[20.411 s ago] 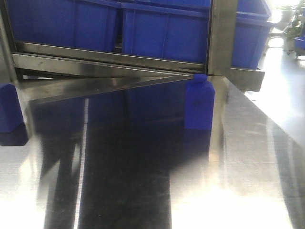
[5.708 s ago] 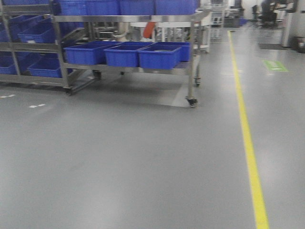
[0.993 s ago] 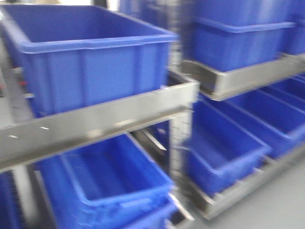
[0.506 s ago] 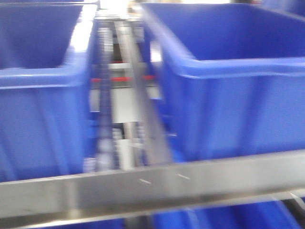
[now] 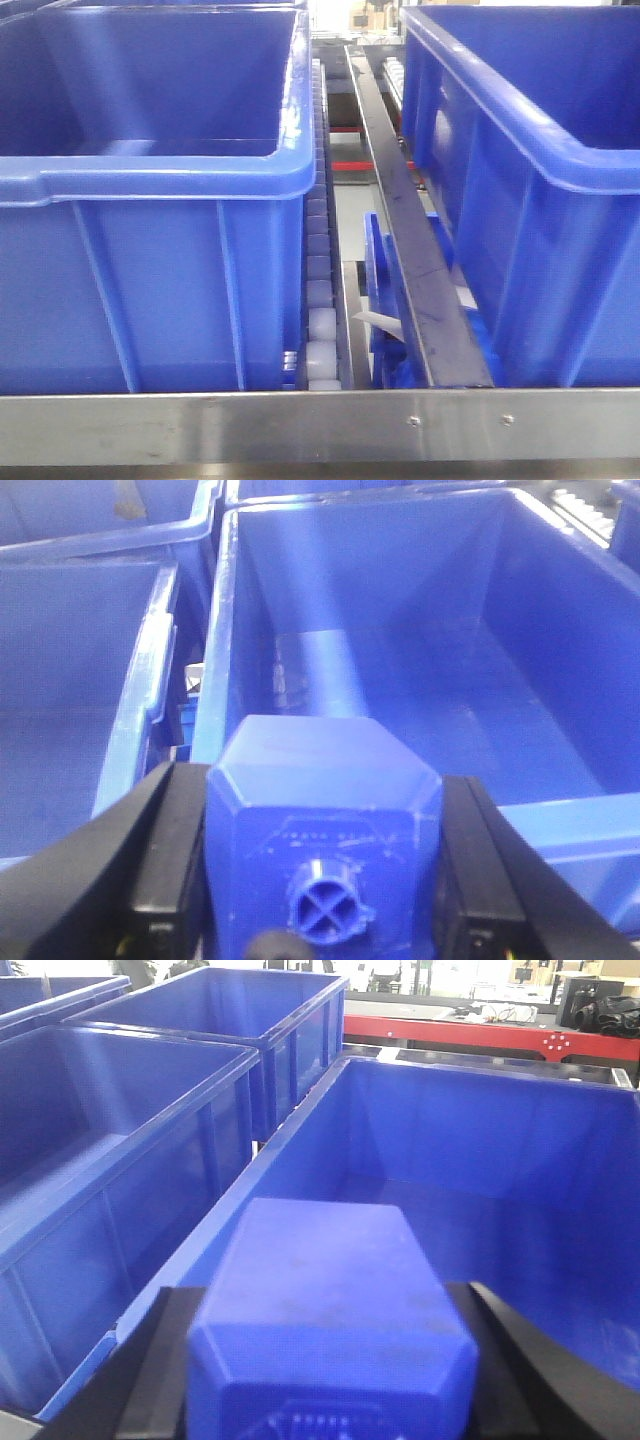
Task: Pick and sort blue part to right shelf
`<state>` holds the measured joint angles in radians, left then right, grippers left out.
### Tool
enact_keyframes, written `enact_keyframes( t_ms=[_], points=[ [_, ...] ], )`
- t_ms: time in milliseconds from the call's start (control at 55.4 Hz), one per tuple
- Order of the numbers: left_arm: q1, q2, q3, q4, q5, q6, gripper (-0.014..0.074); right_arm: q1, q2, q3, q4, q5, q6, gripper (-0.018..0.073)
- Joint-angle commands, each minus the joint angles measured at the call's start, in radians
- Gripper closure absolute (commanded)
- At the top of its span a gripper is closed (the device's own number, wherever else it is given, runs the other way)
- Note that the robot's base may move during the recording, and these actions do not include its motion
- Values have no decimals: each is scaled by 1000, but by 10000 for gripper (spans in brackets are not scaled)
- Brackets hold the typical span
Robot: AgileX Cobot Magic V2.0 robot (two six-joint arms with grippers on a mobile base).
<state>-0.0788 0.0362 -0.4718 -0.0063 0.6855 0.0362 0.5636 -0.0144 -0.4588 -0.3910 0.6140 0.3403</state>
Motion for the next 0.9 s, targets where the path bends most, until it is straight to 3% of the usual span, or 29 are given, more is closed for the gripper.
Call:
enact_keyframes(
  t_ms=[0,885],
  points=[
    [2,19,-30,-3,-94,0,239,-3,16,-27,-26,-88,-5,354],
    [2,19,-30,-3,-94,0,239,-3,16,-27,-26,-88,-5,354]
  ],
)
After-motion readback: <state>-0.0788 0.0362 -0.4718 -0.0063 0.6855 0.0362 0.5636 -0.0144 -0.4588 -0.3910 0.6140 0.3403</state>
